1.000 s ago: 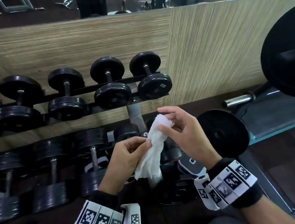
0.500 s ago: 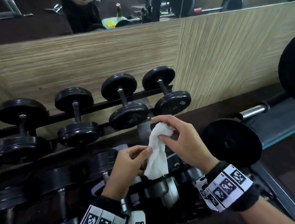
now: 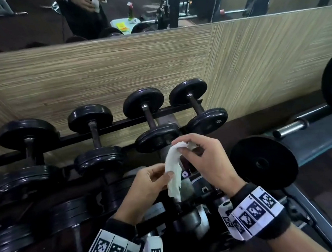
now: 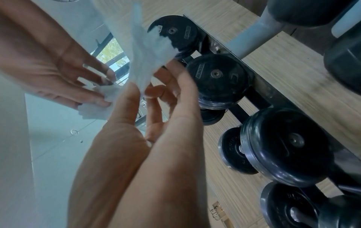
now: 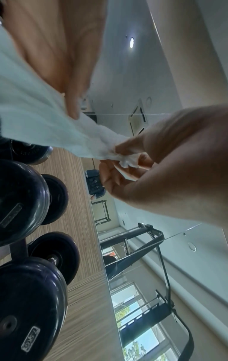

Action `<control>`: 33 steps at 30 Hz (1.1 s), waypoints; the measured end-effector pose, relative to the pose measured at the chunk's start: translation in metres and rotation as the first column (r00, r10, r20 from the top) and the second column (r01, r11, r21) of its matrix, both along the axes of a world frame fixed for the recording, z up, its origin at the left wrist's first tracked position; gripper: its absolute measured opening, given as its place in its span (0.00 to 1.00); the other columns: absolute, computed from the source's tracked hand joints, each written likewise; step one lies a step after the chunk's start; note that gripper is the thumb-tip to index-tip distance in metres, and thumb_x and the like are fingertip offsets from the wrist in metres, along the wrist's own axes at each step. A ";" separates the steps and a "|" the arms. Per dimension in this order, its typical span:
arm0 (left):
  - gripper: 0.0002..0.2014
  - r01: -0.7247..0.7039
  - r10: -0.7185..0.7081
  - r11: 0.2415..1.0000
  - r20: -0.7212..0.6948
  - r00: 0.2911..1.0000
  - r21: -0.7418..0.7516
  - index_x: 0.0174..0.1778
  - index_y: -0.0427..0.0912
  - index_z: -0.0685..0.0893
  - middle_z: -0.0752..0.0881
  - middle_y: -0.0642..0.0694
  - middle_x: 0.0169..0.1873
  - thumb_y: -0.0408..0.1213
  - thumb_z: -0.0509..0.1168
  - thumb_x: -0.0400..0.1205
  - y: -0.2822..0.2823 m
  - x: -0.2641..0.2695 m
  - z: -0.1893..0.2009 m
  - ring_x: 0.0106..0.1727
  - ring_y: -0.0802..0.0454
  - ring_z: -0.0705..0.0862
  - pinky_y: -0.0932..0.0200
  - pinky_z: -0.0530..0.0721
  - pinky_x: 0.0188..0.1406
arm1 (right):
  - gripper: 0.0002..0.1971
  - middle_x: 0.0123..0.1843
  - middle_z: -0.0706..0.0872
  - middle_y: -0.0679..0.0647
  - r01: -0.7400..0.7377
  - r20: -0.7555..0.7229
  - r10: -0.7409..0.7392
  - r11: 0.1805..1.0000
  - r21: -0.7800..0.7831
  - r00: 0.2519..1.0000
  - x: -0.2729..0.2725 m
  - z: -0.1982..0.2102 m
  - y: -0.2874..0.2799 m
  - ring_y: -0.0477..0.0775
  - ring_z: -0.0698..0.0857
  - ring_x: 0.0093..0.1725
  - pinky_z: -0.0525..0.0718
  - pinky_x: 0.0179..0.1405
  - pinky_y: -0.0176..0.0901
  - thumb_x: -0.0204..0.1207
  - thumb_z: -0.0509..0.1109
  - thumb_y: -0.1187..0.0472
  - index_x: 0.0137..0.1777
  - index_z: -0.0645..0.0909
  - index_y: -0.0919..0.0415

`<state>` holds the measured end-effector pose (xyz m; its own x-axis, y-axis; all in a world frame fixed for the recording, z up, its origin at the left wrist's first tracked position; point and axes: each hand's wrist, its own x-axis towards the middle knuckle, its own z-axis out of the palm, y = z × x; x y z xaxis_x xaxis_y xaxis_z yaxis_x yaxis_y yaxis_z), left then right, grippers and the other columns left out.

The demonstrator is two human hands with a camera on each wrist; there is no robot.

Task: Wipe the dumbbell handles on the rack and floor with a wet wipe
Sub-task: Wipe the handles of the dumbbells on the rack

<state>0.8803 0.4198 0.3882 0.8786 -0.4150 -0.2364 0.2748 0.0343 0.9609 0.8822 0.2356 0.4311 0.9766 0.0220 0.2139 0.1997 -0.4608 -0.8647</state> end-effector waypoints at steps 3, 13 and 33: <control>0.10 0.041 -0.043 0.997 0.030 0.999 0.070 0.54 0.39 0.90 0.91 0.50 0.43 0.37 0.64 0.87 0.000 -0.002 -0.004 0.49 0.52 0.90 0.53 0.86 0.57 | 0.10 0.38 0.87 0.33 0.010 -0.061 -0.009 1.000 0.022 0.998 0.004 0.003 -0.002 0.40 0.84 0.41 0.80 0.41 0.30 0.80 0.73 0.66 0.52 0.90 0.50; 0.05 -0.253 0.204 0.948 0.238 0.949 0.195 0.46 0.46 0.86 0.85 0.52 0.27 0.43 0.72 0.82 -0.019 -0.002 -0.014 0.27 0.60 0.80 0.66 0.77 0.31 | 0.10 0.46 0.92 0.47 0.009 -0.086 -0.007 1.000 0.030 0.996 0.034 -0.003 -0.025 0.49 0.89 0.47 0.88 0.51 0.49 0.80 0.73 0.68 0.52 0.90 0.53; 0.07 -0.393 0.414 0.901 -0.094 0.905 0.183 0.53 0.39 0.90 0.92 0.38 0.43 0.37 0.68 0.84 -0.107 0.098 -0.022 0.41 0.48 0.89 0.38 0.89 0.52 | 0.15 0.56 0.90 0.44 -0.303 -0.037 0.301 0.948 -0.097 0.953 0.119 -0.059 -0.096 0.41 0.87 0.59 0.84 0.60 0.35 0.76 0.74 0.74 0.58 0.90 0.57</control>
<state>0.9780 0.3133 0.3663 0.9207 0.0204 -0.3897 0.3893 0.0208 0.9209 1.0013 0.1394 0.3721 0.9251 0.3373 0.1742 0.3250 -0.4666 -0.8226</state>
